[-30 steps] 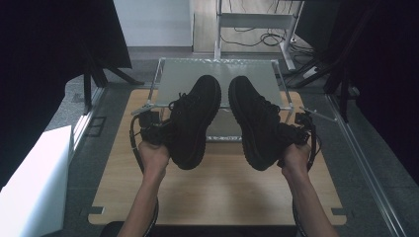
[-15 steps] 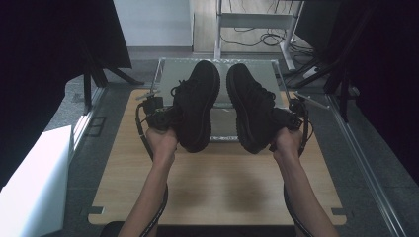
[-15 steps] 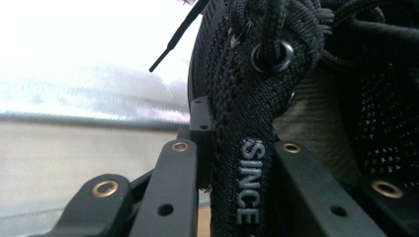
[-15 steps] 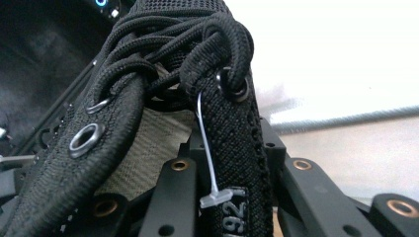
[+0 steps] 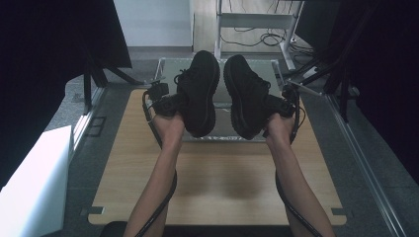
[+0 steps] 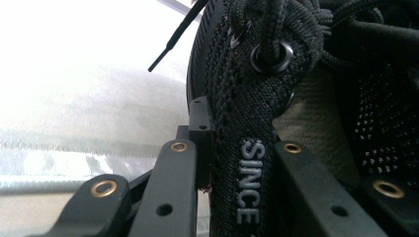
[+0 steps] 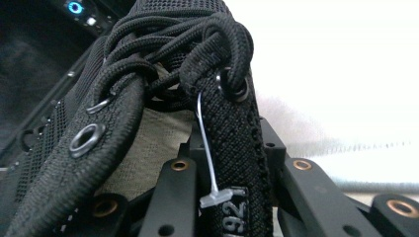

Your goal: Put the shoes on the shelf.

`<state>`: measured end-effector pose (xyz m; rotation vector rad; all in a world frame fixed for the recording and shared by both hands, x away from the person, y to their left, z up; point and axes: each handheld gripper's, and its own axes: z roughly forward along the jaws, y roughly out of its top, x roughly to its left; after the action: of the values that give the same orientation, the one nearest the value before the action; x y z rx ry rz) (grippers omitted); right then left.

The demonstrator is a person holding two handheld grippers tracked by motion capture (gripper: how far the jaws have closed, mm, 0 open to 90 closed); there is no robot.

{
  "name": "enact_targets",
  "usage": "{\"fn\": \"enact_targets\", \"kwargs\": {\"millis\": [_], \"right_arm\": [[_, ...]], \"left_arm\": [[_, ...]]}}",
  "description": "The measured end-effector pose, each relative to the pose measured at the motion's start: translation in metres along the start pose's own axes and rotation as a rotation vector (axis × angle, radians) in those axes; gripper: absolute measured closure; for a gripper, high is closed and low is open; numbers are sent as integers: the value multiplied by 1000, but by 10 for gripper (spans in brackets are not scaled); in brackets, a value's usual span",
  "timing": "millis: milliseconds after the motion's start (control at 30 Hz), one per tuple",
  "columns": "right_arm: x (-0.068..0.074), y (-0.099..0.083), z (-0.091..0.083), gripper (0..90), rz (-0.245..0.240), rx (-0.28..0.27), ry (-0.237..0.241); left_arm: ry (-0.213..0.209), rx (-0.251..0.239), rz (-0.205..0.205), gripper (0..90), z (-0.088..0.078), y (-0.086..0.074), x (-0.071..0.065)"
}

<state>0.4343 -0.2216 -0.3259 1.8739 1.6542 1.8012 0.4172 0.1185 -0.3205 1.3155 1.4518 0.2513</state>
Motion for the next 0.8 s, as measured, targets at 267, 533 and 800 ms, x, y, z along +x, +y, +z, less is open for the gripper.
{"fn": "enact_targets", "kwargs": {"millis": [267, 533, 800], "right_arm": [[9, 10, 14, 761, -36, -11, -85], [16, 9, 28, 757, -114, -17, -206], [27, 10, 36, 728, -148, -5, -261]], "left_arm": [[59, 9, 9, 776, 13, 9, -6], [132, 36, 10, 758, 25, 14, -13], [184, 51, 40, 719, 33, 19, -23]]}}
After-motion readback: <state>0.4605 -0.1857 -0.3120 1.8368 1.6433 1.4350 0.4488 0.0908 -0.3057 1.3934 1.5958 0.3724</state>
